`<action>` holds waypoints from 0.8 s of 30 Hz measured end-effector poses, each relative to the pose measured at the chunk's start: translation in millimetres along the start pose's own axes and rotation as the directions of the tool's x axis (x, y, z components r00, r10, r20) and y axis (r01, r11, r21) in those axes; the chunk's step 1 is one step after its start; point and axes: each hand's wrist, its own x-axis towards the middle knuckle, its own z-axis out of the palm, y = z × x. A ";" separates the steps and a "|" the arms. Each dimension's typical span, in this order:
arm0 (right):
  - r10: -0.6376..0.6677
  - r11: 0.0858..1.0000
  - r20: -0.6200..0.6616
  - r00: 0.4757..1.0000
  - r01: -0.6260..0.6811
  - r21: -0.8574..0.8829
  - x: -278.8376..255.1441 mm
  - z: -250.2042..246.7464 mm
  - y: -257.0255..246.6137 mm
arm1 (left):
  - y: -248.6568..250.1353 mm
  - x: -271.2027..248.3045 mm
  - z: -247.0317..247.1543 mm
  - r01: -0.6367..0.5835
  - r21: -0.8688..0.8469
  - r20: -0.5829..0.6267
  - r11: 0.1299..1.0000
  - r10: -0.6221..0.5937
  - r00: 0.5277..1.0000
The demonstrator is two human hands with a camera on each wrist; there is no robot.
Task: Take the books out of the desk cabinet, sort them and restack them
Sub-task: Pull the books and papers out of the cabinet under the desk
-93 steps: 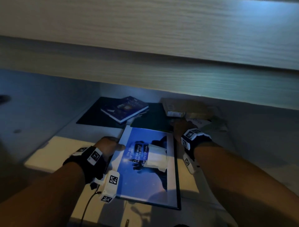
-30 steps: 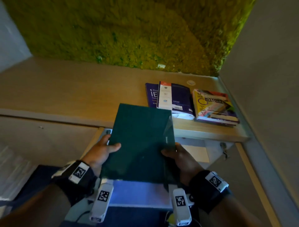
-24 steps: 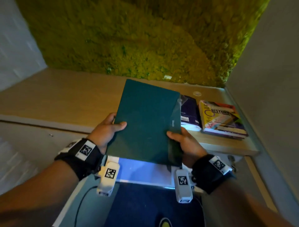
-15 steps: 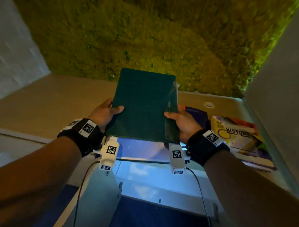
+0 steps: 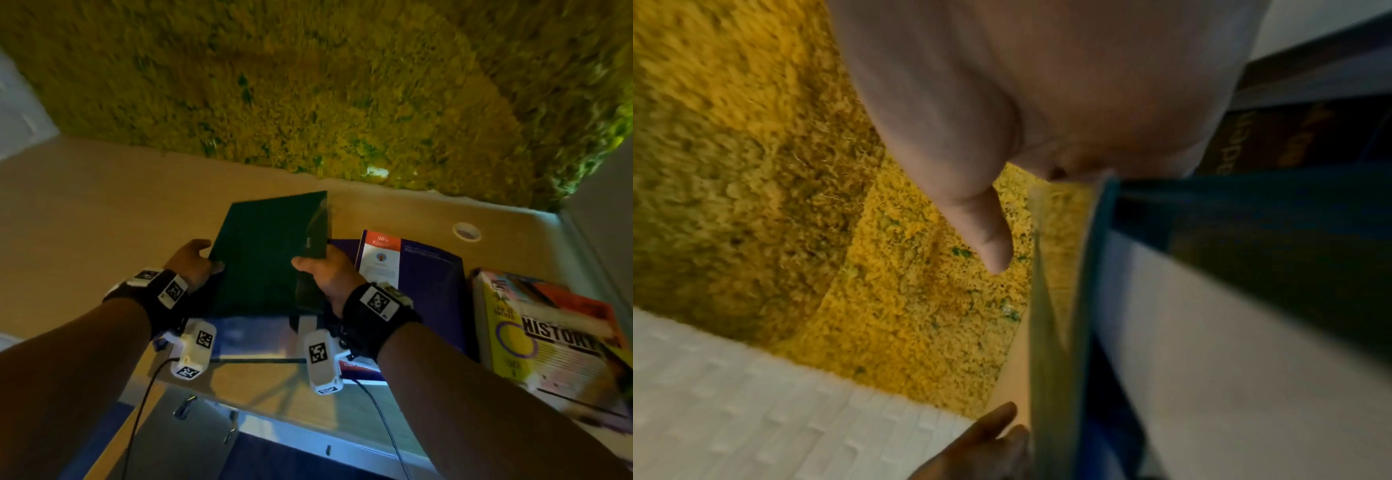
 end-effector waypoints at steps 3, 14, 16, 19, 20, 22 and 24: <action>-0.070 0.971 0.022 0.997 0.073 -0.229 -6.9 7.5 -0.8 | -14.7 -5.1 4.8 0.000 0.206 -0.069 0.979 0.014 0.997; -0.128 0.864 0.100 0.987 0.160 -0.478 -169.5 11.3 32.5 | -76.2 -146.0 10.6 -0.424 0.424 0.163 0.800 0.393 0.905; -0.040 0.931 0.124 0.992 0.082 -0.356 -213.6 13.6 60.5 | -103.1 -183.9 18.3 -0.603 0.280 0.260 0.747 0.546 0.797; 0.110 0.940 0.138 0.984 -0.058 -0.337 -256.0 18.1 116.0 | -147.8 -229.6 34.4 -0.659 0.184 0.445 0.729 0.536 0.717; 0.155 0.934 0.139 0.978 -0.099 -0.344 -262.9 18.4 135.0 | -161.9 -237.2 40.8 -0.644 0.173 0.503 0.745 0.495 0.708; 0.245 0.922 0.121 0.962 -0.192 -0.336 -269.3 17.7 171.3 | -193.7 -234.1 56.6 -0.590 0.217 0.601 0.778 0.370 0.708; 0.317 0.901 0.074 0.946 -0.276 -0.336 -265.2 8.8 206.3 | -217.7 -218.2 73.0 -0.518 0.312 0.645 0.797 0.223 0.731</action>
